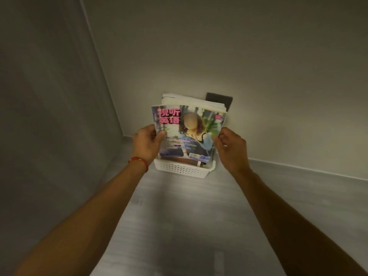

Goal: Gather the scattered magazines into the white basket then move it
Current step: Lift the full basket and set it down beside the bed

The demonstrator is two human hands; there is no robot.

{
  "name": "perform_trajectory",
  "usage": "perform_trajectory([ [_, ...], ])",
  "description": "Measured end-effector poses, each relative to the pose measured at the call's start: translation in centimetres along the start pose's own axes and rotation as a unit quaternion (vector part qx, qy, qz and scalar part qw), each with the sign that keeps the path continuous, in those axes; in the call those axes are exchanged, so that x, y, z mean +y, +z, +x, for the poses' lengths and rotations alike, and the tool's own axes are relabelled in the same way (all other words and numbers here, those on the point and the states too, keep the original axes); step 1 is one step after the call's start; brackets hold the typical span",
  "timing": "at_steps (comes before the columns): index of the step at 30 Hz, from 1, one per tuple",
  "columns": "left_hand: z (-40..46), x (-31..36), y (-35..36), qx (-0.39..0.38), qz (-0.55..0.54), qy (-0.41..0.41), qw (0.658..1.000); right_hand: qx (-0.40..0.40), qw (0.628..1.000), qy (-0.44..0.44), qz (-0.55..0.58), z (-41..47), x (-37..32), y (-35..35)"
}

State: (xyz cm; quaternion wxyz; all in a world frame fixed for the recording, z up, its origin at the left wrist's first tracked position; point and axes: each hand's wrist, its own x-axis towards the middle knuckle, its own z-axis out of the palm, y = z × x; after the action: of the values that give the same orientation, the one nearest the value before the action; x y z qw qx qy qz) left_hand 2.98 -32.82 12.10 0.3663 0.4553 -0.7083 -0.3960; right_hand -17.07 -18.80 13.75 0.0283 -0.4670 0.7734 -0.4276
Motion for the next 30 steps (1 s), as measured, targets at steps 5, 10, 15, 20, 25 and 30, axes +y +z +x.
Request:
perform_trajectory([
  [5, 1.5, -3.6, 1.9, -0.008, -0.048, -0.055, 0.997, 0.008, 0.997, 0.078, -0.004, 0.9, 2.2, 4.2],
  [10, 1.8, -6.1, 3.5, 0.046, -0.083, -0.098, 0.991, 0.014, 0.993, 0.111, 0.024, 0.7, 4.1, 7.0],
  [15, 2.0, -7.1, 4.3, 0.067, -0.054, -0.085, 0.993, 0.062, 0.985, 0.143, 0.074, 0.5, 5.2, 8.5],
  [20, 1.8, -7.6, 5.1, 0.080, -0.049, -0.072, 0.993, 0.091, 0.977, 0.164, 0.099, 0.1, 6.1, 8.8],
  [25, 3.1, -9.1, 4.0, 0.038, -0.042, -0.091, 0.994, -0.011, 0.971, 0.236, 0.037, 0.0, 8.3, 8.6],
  [30, 5.8, -9.5, 3.9, -0.129, 0.004, -0.118, 0.985, -0.131, 0.956, 0.233, 0.119, 1.7, 9.3, 9.0],
])
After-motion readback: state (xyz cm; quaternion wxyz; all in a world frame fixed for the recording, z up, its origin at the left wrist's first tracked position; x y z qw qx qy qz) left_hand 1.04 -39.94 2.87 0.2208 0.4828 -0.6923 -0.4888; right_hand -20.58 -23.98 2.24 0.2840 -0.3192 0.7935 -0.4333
